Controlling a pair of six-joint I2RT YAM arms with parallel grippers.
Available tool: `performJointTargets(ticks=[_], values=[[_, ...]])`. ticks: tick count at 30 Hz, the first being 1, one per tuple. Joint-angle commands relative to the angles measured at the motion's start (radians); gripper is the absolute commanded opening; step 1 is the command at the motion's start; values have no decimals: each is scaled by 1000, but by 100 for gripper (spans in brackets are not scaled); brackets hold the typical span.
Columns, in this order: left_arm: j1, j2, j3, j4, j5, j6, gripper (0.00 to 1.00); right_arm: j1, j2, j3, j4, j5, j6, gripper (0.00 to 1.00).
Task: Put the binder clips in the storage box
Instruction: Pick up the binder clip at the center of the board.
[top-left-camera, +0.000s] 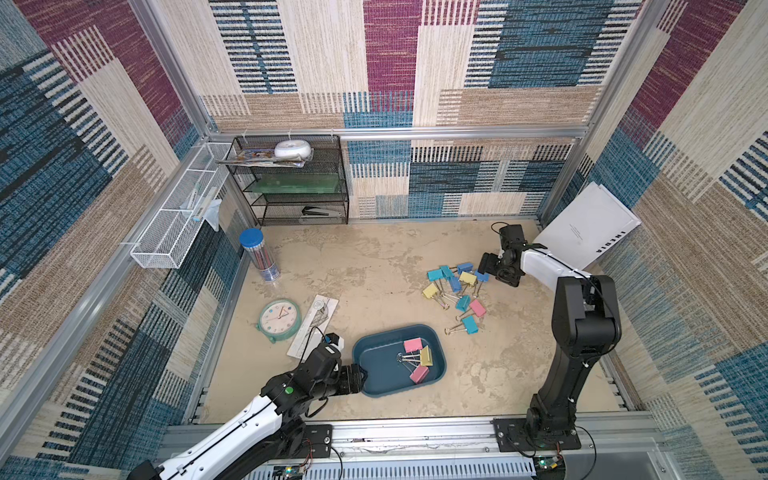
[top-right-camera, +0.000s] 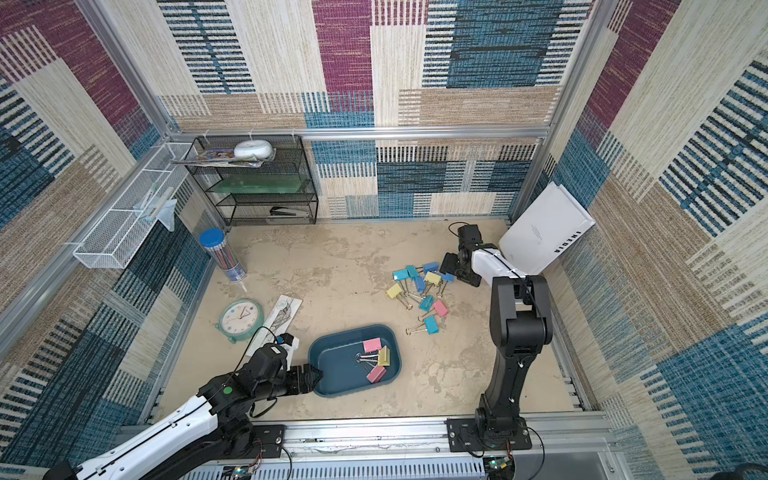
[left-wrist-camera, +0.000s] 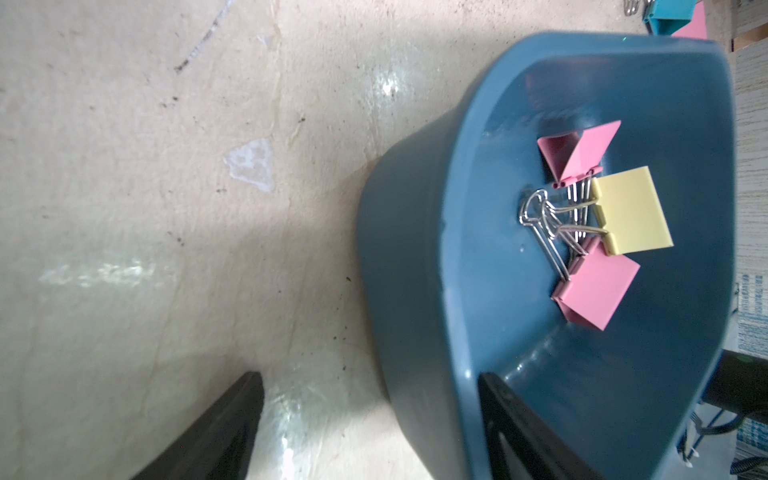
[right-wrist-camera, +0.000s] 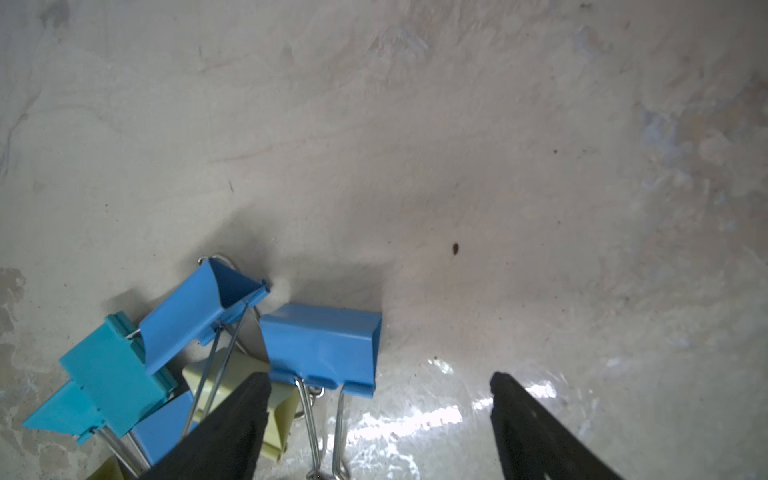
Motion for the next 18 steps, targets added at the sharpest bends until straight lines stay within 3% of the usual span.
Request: performJointTargets(ticks=[1, 18], values=[[2, 8, 4, -30, -19, 11, 84, 2, 39, 32, -15, -21, 11, 86], [4, 9, 3, -24, -17, 10, 84, 38, 129, 102, -63, -21, -13, 85]])
